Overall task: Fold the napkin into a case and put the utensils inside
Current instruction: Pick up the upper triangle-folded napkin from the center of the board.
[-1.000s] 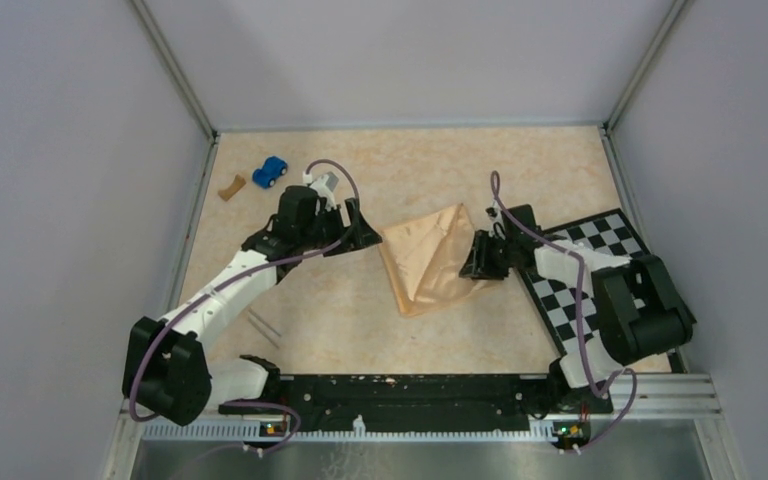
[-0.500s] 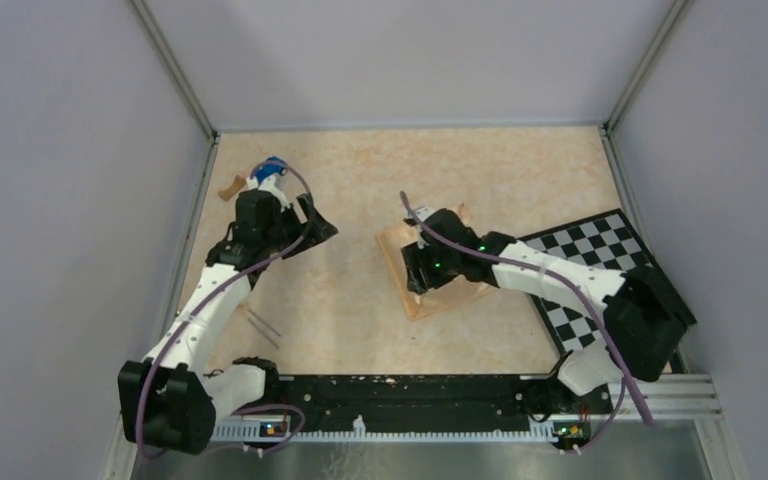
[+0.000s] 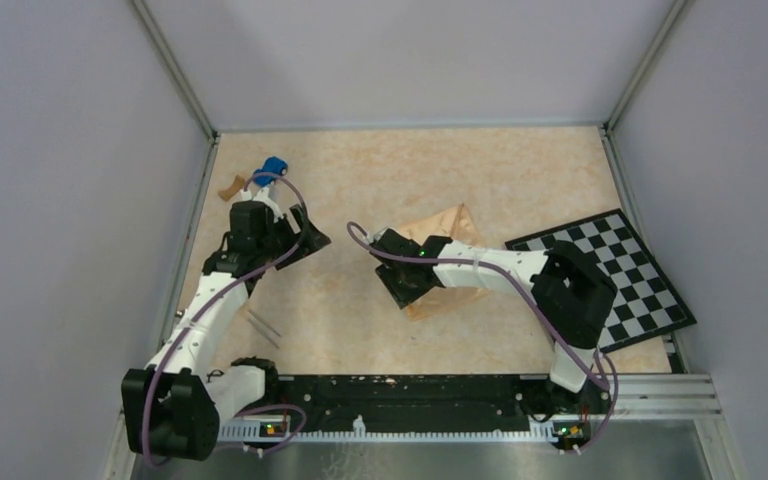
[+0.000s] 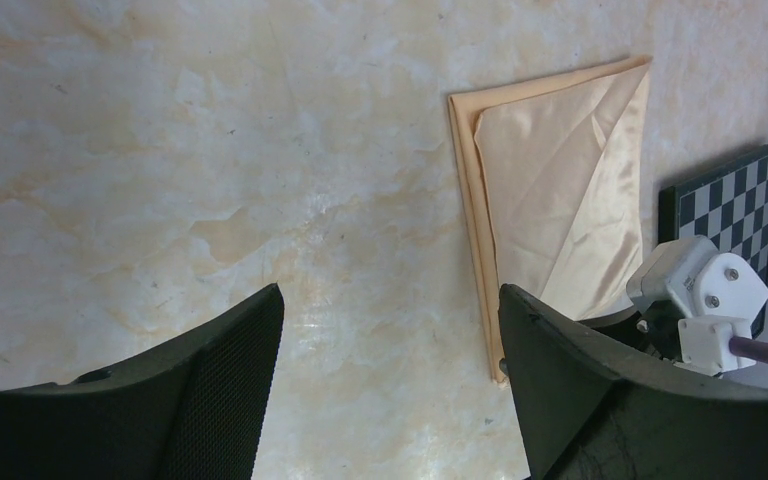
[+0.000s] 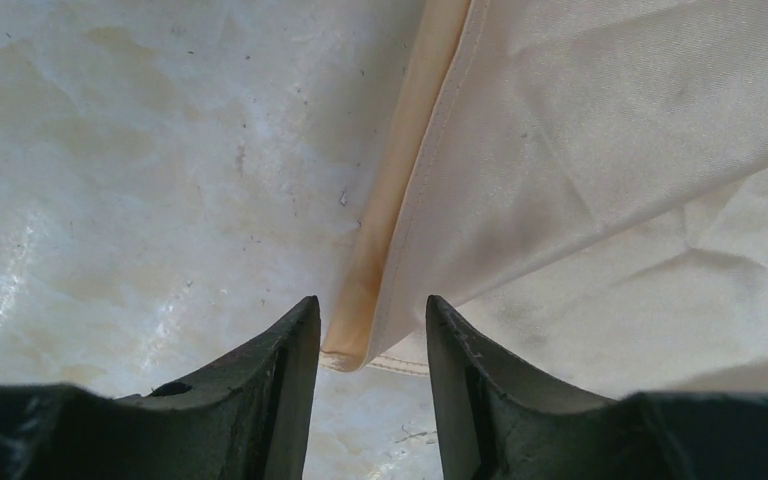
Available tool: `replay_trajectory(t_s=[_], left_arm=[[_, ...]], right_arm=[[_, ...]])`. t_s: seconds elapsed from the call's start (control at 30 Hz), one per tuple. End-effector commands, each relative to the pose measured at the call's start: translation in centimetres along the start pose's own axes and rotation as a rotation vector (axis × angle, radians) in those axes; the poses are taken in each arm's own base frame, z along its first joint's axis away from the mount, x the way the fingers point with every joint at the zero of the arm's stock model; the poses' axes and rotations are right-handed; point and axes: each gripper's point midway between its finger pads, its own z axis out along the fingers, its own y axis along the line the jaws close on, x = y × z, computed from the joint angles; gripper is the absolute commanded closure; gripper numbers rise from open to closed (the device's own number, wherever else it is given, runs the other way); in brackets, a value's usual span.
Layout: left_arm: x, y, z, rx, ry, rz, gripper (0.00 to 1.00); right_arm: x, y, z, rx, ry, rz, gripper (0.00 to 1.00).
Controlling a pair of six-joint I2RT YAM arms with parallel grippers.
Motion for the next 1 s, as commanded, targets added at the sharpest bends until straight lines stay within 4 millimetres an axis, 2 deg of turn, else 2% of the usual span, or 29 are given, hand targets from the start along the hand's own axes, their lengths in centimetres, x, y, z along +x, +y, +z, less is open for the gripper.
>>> replay_trajectory(t_s=[0.0,0.1,0.2,0.4,0.6,0.97], left_arm=[[0.2,0.1,-0.2,0.025,-0.007,0.027,0.17],[0.2,0.3,-0.1,0.026,-0.006,0.026,0.17],[0.4,0.4,0.0,0.033,0.002,0.021,0.17],[0.6,0.5,0.0,0.04,0.003,0.018,0.17],[0.9,0.8,0.1,0.041,0.011,0.015,0.17],[1.2,1.0,0.1,0.044,0.019,0.016,0.17]], right_arm=[[-1.2,0.3,-0.4,0.025,-0.017,-0.001,0.6],[-0.9,0.4,0.0,0.022,-0.005,-0.001,0.71],[-0.5,0.5,0.4,0.017,0.011,-0.001,0.75],[0.1,0.8,0.5,0.01,0.025,-0.01,0.69],[0.1,1.7,-0.2,0.013,0.019,-0.042,0.69],[1.9,0.8,1.6,0.059,0.072,-0.065,0.61]])
